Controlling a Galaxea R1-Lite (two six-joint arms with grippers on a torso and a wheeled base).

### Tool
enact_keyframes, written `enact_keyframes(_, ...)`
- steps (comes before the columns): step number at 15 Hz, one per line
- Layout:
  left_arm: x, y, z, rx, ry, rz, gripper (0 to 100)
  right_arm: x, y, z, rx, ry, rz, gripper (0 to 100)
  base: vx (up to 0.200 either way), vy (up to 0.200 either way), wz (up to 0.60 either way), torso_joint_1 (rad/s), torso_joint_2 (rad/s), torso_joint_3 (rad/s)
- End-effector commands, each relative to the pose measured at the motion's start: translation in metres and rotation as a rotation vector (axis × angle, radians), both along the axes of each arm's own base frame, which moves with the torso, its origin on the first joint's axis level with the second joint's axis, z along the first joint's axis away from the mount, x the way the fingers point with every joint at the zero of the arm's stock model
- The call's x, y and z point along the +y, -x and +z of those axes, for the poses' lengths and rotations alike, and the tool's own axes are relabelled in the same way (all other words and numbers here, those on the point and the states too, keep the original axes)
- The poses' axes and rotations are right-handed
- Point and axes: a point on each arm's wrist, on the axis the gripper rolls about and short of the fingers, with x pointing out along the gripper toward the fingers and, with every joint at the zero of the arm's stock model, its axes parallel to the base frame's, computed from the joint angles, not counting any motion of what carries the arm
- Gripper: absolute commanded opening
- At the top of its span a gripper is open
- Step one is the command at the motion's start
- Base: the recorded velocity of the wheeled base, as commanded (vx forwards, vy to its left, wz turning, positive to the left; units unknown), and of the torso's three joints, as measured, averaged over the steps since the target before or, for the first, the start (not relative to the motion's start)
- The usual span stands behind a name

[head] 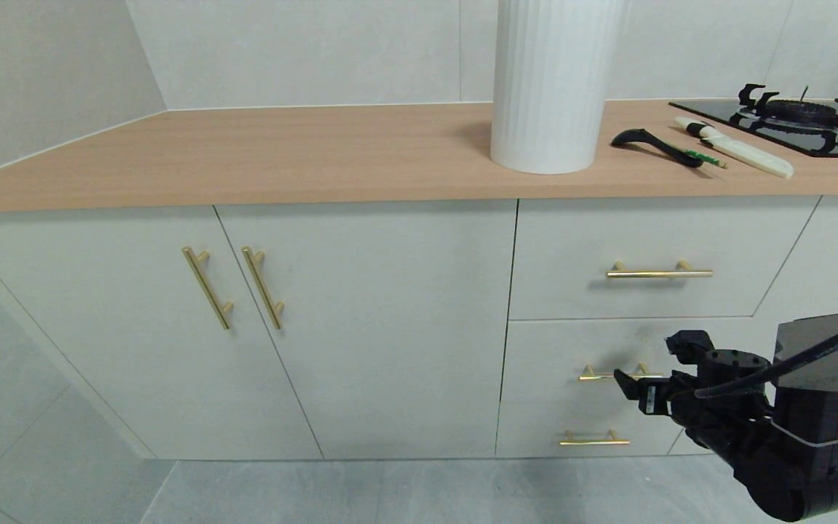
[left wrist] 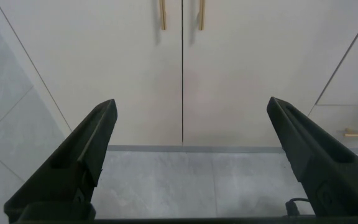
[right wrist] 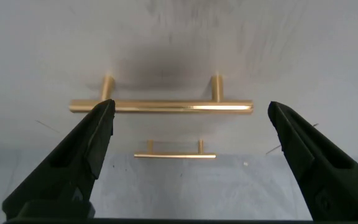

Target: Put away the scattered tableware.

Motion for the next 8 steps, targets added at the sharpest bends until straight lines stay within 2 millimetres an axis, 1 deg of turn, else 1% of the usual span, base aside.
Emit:
enact_keyframes(1,0.000,0.000,0.000,0.001,0.001,0.001,100,0.002,-0.006,-0.010,0.003,-0.010,-0.009,100,0.000,0.000,0.00,0.000,0.00,0.000)
enact_keyframes(4,0.000,0.000,0.000,0.001,0.001,0.001,100,0.003,-0.013,-0.017,-0.018,-0.010,-0.024,100,0.000,0.000,0.00,0.000,0.00,0.000)
enact_keyframes(8,0.000,0.000,0.000,0.001,0.001,0.001,100,0.004,-0.030,-0.026,-0.049,-0.001,-0.065,100,0.000,0.000,0.00,0.000,0.00,0.000)
